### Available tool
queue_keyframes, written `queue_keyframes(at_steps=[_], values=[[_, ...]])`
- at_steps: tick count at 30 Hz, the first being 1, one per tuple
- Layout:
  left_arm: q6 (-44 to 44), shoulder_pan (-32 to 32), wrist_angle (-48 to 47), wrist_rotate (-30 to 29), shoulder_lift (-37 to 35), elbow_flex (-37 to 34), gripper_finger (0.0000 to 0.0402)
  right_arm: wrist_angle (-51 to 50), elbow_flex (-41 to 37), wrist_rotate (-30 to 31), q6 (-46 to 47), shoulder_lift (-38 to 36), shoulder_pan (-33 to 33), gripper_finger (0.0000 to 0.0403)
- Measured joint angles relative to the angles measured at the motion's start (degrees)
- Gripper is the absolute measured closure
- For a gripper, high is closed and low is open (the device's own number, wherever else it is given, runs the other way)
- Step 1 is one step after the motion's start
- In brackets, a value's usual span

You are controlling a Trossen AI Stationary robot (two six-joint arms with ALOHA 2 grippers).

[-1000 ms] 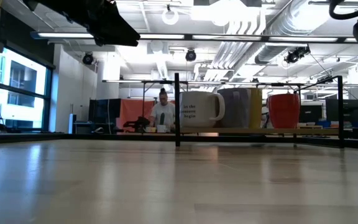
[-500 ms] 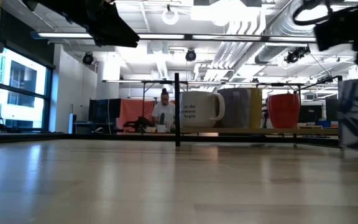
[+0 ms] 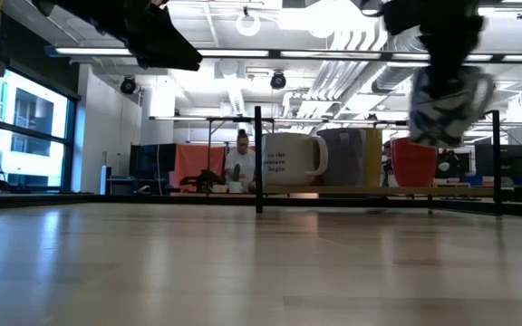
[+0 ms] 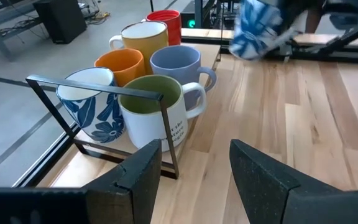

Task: Place coffee mugs
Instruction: Put the blue patterned mug on the shelf

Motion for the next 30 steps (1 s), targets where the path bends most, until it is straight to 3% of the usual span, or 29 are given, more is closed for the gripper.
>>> queue_keyframes(at_steps=[4,12,30], values=[[1.7,0.0,-0.8,0.0,0.0,0.0,0.0222,1.2,1.9,1.2,-6.3,0.0,-7.9,0.0402],[1.9,0.0,-0.7,0.0,0.0,0.0,0.0222,6.4,2.2,-2.2,-14.4,0.7,-19.7,0.0402],[1.9,0.0,-0.6,0.0,0.0,0.0,0.0222,9.5,2.2,-6.6,-24.2,9.1,-27.6,0.0403]])
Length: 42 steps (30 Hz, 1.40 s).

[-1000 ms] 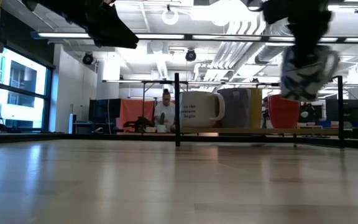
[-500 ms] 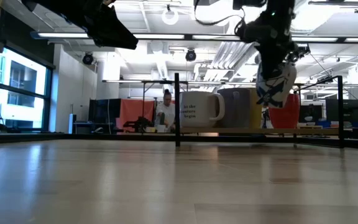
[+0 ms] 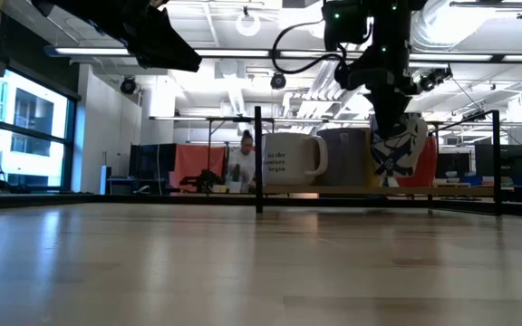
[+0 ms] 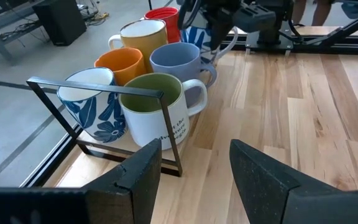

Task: Place coffee mugs
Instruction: Put the blue patterned mug on the shelf

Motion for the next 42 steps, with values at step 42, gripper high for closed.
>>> queue_keyframes(at_steps=[42], values=[[1.9,0.0,0.5,0.0,0.0,0.0,0.0222,2.5,-2.2,1.2,3.2,0.4,-1.0,0.0403]])
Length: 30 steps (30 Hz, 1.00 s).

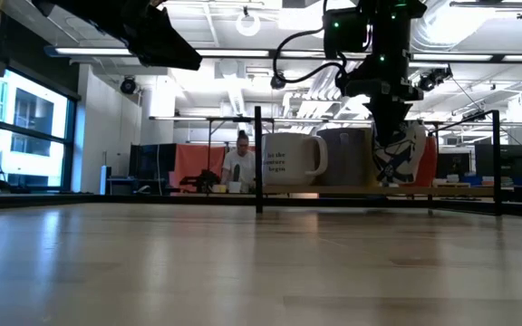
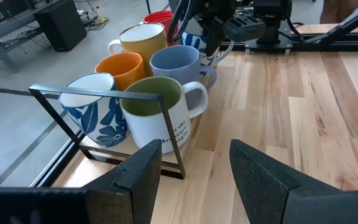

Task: Place coffee mugs
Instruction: Put the blue patterned mug on the shelf

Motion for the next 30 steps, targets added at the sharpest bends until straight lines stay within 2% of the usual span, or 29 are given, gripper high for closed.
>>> queue_keyframes(at_steps=[30], values=[[0.0,0.0,-0.1,0.0,0.0,0.0,0.0222,1.1,0.0,1.1,0.3,0.0,0.0,0.0386]])
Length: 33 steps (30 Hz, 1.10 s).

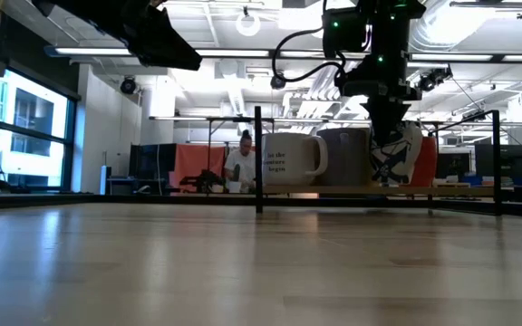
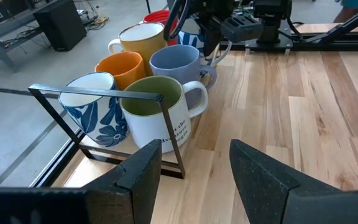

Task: Place coffee mugs
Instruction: Put the blue patterned mug on the shelf

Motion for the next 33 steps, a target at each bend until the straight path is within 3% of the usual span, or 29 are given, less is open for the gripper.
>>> queue_keyframes(at_steps=[5,17,33], values=[[0.0,0.0,0.0,0.0,0.0,0.0,0.0222,-0.4,0.0,0.0,-0.3,0.0,0.0,0.0378],[0.0,0.0,0.0,0.0,0.0,0.0,0.0222,-0.4,0.1,3.8,-0.4,0.0,-0.1,0.0318],[0.0,0.0,0.0,0.0,0.0,0.0,0.0222,-2.9,0.1,3.1,1.1,0.0,-0.1,0.0313]])
